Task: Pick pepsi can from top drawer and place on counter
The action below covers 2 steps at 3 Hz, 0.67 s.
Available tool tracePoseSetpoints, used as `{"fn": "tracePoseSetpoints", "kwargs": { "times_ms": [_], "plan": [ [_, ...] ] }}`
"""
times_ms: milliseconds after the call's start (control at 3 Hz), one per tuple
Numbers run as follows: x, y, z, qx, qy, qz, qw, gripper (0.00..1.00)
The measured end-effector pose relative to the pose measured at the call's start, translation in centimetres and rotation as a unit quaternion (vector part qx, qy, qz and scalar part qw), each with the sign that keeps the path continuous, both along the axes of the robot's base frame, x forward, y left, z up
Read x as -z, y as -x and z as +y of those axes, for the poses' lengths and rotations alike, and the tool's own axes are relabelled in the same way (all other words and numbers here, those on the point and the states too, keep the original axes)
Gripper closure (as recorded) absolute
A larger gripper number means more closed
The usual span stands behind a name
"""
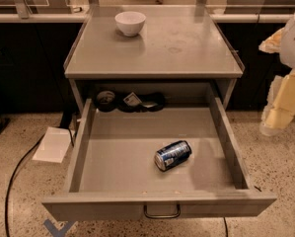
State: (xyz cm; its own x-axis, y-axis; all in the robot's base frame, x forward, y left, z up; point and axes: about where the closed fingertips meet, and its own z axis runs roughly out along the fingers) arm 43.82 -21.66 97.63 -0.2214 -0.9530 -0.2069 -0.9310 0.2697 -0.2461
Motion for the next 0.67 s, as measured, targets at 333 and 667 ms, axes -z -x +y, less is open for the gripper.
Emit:
{"fn": "tracePoseSetpoints", "kwargs": {
  "times_ms": [333, 667],
  "plan": [
    [0.4, -0.3, 0.1, -0.003, -0.006, -0.001, 1.0000, 0.00],
    [2.2, -2.8, 0.0, -0.019, -0.017, -0.005, 0.9997, 0.00]
  ]
}}
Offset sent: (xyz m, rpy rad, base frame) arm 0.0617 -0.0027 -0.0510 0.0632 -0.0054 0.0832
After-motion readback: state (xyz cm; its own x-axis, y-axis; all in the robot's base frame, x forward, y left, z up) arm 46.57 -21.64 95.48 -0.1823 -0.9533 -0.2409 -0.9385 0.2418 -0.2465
